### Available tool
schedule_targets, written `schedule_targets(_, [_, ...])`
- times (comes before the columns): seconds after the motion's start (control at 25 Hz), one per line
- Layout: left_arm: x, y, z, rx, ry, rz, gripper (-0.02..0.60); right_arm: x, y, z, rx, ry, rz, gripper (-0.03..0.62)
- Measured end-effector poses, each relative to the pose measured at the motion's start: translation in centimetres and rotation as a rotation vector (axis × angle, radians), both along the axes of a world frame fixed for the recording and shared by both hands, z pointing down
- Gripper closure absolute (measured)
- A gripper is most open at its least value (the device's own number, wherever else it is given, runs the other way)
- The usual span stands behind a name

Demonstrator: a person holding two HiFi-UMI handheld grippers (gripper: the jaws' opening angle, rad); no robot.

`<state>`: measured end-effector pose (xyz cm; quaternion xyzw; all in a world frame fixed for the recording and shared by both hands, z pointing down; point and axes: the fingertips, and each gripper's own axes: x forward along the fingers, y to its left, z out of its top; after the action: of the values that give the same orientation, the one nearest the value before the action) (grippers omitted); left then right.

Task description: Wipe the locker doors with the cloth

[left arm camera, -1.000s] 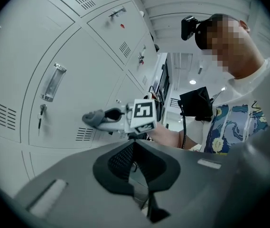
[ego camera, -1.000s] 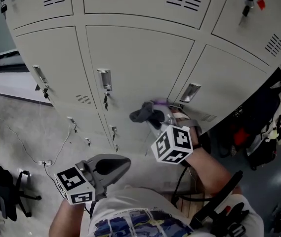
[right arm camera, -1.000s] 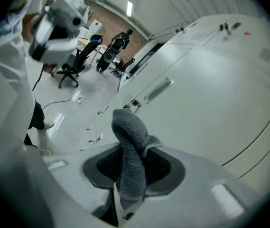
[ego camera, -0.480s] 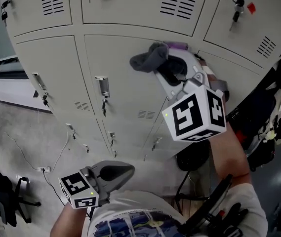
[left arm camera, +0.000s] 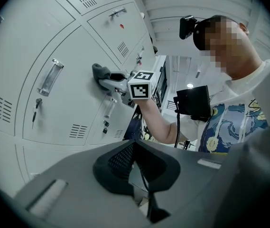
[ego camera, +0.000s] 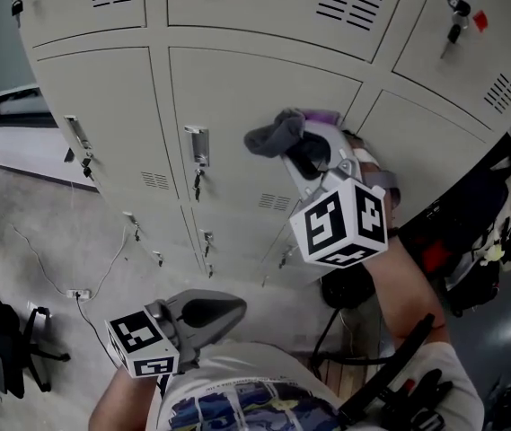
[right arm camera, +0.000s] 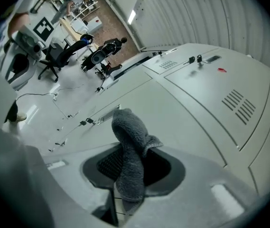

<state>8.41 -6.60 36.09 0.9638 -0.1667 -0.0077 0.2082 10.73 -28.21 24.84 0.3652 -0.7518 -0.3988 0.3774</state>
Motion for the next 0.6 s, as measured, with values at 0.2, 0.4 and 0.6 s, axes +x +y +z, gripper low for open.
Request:
schedule_targets(0.2, [0.0, 0.2, 0.2, -0.009, 0.001, -0.005, 0.58, -0.1, -0.1, 4.8, -0.075, 0.016, 0.003, 0.484])
schedule_targets(0.4, [-0.1, 0.5, 0.3, -0.013, 0.002, -0.014, 0.58, -0.2, -0.1, 9.5, -0.148, 0.015, 0.004, 0.484])
schedule_targets(0.6, [-0.1, 0.7, 0.5, -0.018, -0.004, -0.018, 0.58, -0.4, -0.2, 14.1, -0.221, 0.03, 0.005, 0.484])
